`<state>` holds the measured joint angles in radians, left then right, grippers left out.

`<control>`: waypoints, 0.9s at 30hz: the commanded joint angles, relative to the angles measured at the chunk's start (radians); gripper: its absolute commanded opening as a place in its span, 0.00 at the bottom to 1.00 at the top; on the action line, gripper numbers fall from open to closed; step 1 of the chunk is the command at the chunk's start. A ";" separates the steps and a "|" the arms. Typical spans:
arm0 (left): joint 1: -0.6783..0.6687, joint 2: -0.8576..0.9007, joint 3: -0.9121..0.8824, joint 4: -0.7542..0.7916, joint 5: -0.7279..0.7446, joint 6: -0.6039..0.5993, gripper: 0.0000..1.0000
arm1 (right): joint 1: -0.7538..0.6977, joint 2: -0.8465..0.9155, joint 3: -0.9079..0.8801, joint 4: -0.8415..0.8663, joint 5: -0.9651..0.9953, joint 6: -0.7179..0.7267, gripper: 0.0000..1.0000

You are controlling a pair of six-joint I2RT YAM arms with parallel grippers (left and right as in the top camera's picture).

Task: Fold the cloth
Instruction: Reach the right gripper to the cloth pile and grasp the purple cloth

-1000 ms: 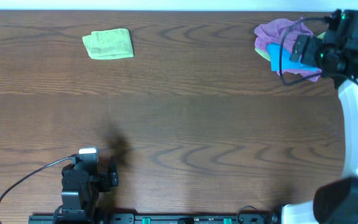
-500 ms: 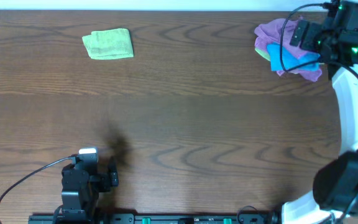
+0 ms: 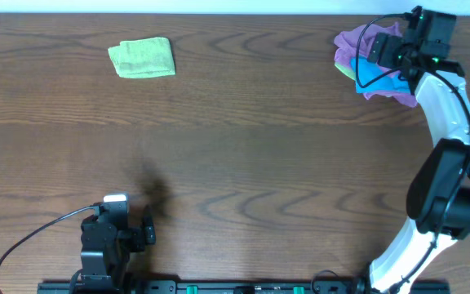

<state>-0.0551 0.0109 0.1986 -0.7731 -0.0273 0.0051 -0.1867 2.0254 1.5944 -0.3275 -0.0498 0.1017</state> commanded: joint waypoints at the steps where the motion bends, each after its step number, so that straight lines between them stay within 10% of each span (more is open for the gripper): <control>1: 0.002 -0.007 -0.025 -0.015 -0.009 0.018 0.95 | -0.008 0.025 0.012 0.002 -0.007 -0.002 0.95; 13: 0.002 -0.007 -0.025 -0.015 -0.009 0.018 0.95 | -0.009 0.095 0.012 -0.005 -0.006 -0.003 0.90; 27: 0.002 -0.007 -0.025 -0.015 -0.009 0.018 0.95 | -0.010 0.100 0.012 0.009 -0.003 -0.003 0.26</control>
<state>-0.0551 0.0109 0.1986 -0.7731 -0.0273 0.0051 -0.1875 2.1162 1.5944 -0.3183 -0.0528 0.0967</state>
